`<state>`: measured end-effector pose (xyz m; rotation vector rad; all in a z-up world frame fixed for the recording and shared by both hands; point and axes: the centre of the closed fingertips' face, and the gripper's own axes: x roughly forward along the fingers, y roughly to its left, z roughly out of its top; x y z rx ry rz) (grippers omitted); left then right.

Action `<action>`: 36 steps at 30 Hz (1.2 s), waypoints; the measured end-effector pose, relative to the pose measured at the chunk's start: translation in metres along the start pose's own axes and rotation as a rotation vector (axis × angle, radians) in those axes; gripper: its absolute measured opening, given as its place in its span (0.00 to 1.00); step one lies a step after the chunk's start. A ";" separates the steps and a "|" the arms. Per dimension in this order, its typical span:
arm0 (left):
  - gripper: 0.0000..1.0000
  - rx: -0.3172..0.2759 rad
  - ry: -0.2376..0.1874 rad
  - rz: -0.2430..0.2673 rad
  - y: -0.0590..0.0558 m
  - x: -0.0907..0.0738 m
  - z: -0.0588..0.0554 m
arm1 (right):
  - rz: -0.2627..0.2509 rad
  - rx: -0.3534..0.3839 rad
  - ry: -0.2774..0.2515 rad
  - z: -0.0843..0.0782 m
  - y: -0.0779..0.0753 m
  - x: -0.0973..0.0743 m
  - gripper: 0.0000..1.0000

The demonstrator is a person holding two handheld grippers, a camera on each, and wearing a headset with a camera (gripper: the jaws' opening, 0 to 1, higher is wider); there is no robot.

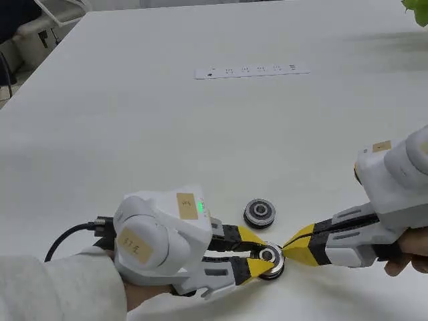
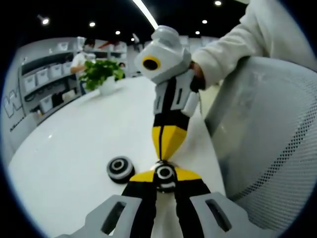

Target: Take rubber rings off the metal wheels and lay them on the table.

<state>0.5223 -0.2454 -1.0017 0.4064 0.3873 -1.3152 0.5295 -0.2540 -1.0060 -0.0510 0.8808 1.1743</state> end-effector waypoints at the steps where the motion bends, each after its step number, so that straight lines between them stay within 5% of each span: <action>1: 0.14 0.014 -0.001 0.001 0.000 0.000 0.000 | -0.003 -0.010 0.002 0.000 0.001 0.001 0.00; 22: 0.14 0.032 0.006 -0.003 -0.001 0.000 0.000 | 0.019 -0.008 0.000 0.006 0.014 0.002 0.00; 26: 0.14 0.026 0.006 -0.001 -0.001 0.000 0.000 | 0.064 -0.002 -0.041 0.016 0.024 0.002 0.00; 27: 0.14 0.023 0.006 0.000 -0.001 0.000 0.000 | 0.044 -0.056 -0.072 0.024 0.021 0.001 0.00; 29: 0.14 0.017 0.005 0.004 0.000 0.000 0.000 | 0.029 -0.044 -0.031 0.021 0.021 0.000 0.00; 36: 0.14 0.005 0.002 0.004 0.000 0.001 0.001 | 0.021 -0.049 -0.022 0.015 0.017 0.002 0.00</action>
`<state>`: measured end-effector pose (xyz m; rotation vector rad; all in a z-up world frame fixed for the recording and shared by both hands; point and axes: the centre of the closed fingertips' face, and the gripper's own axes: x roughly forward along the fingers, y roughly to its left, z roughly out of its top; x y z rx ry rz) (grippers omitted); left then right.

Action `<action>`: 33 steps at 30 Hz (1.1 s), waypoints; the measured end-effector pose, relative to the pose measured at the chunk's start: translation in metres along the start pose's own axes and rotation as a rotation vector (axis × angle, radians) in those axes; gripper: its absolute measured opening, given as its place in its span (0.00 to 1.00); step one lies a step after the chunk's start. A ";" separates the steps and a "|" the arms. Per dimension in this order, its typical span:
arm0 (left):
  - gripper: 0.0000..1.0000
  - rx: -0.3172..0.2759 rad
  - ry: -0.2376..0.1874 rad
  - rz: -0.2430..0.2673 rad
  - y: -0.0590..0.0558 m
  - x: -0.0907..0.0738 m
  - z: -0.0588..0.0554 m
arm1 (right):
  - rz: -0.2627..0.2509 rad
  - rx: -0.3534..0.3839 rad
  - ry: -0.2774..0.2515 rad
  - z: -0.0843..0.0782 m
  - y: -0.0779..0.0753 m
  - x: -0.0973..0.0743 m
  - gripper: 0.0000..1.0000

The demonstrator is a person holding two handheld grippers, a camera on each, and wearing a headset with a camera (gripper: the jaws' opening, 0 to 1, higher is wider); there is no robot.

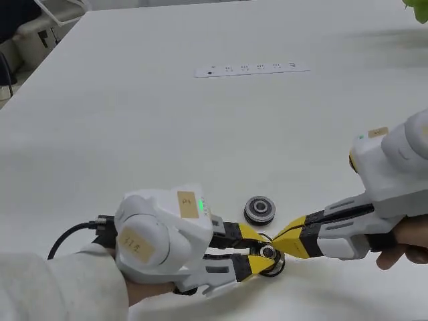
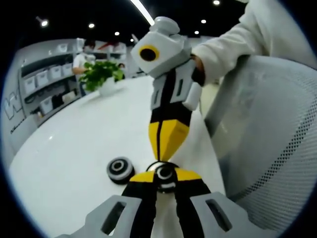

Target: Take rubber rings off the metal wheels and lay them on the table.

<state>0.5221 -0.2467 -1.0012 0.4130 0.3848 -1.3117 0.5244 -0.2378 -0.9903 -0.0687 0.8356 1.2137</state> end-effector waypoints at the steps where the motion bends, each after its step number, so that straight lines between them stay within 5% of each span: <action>1: 0.14 -0.006 0.003 -0.002 0.000 0.000 0.000 | -0.002 -0.002 0.002 0.000 -0.001 0.000 0.00; 8: 0.15 0.005 -0.034 -0.044 0.001 -0.012 0.016 | -0.008 0.006 -0.003 0.000 -0.003 -0.002 0.00; 14: 0.28 0.018 -0.022 -0.070 0.000 -0.029 0.025 | -0.016 0.006 -0.010 0.002 -0.003 -0.006 0.00; 21: 0.47 0.070 -0.059 -0.008 0.013 -0.060 0.047 | -0.024 0.006 -0.034 0.009 -0.002 -0.010 0.00; 26: 0.57 0.103 -0.039 0.025 0.017 -0.079 0.044 | -0.036 -0.007 -0.033 0.011 -0.003 -0.015 0.00; 33: 0.76 0.050 -0.070 0.065 0.017 -0.112 0.047 | -0.036 -0.005 -0.050 0.021 -0.002 -0.023 0.00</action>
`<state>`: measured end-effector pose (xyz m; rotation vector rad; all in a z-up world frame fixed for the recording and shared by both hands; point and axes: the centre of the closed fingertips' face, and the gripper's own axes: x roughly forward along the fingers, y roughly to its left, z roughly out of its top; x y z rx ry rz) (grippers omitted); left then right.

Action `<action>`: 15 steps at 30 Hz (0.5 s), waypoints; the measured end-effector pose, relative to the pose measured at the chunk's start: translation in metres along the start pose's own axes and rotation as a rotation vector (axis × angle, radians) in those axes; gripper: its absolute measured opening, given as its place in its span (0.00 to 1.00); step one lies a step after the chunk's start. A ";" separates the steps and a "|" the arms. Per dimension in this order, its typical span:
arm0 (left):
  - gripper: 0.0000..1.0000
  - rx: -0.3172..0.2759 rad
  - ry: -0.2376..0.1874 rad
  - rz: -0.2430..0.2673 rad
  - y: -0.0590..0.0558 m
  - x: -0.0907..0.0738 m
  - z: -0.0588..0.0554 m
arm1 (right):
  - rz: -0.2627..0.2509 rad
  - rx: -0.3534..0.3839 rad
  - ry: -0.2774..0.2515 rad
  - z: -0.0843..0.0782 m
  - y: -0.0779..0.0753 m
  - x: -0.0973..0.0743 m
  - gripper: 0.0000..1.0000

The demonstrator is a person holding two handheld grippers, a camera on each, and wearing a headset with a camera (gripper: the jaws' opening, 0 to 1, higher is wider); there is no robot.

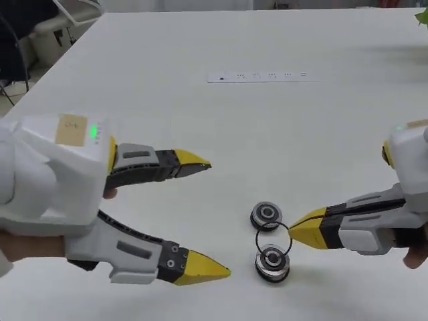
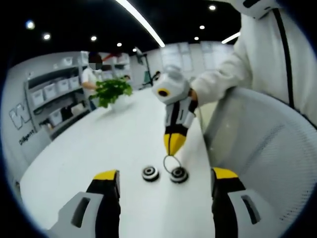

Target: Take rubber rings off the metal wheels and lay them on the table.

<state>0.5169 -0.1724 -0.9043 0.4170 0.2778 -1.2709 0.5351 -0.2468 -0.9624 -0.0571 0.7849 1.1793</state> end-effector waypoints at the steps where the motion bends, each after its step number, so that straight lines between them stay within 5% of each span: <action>1: 0.77 -0.001 0.004 0.005 0.000 -0.003 -0.001 | -0.001 -0.001 0.001 0.001 0.000 -0.001 0.00; 8: 0.84 -0.018 0.063 0.065 -0.004 -0.033 -0.019 | -0.008 -0.014 0.021 0.007 0.004 -0.009 0.00; 15: 0.89 -0.082 0.067 0.123 -0.009 -0.053 -0.030 | -0.019 -0.061 0.022 0.019 0.004 -0.015 0.00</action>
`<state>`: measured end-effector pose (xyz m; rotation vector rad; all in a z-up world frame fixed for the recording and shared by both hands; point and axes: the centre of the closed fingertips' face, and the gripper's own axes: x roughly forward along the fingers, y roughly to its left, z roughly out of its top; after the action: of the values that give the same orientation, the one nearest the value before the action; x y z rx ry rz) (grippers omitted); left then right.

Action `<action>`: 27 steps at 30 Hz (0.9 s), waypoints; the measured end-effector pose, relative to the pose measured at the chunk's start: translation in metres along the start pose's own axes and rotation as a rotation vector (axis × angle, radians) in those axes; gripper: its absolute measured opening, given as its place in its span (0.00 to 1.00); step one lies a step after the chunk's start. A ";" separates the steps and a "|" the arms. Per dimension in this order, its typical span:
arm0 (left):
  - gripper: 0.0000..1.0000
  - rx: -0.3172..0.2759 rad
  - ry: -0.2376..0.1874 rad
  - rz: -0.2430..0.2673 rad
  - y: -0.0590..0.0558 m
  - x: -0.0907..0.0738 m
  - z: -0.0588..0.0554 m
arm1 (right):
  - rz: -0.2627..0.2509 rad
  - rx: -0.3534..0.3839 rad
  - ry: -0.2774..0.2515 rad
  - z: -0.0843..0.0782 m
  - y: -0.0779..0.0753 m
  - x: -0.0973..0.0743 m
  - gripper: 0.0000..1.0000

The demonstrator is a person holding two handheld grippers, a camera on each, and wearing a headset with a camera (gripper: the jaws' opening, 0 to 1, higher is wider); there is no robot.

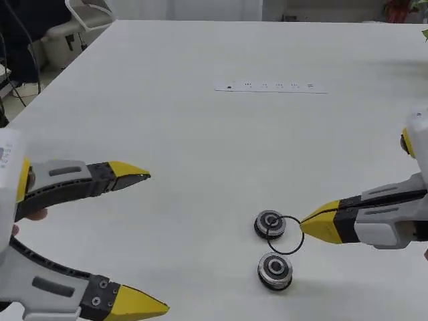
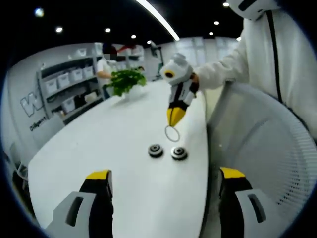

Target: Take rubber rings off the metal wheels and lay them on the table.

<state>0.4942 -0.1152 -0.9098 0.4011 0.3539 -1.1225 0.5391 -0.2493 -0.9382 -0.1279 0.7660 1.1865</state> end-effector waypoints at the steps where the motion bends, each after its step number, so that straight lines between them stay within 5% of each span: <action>1: 0.89 -0.014 -0.004 0.008 -0.001 -0.002 -0.002 | 0.003 -0.005 0.002 0.002 0.001 0.000 0.00; 15: 0.91 -0.100 -0.021 0.057 -0.017 -0.008 -0.011 | 0.070 -0.115 0.019 0.027 0.023 0.020 0.00; 27: 0.91 -0.111 -0.017 0.079 -0.020 -0.012 -0.012 | 0.141 -0.164 0.107 0.017 0.038 0.065 0.00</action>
<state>0.4708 -0.1071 -0.9178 0.3046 0.3805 -1.0241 0.5244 -0.1750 -0.9530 -0.2785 0.7799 1.3857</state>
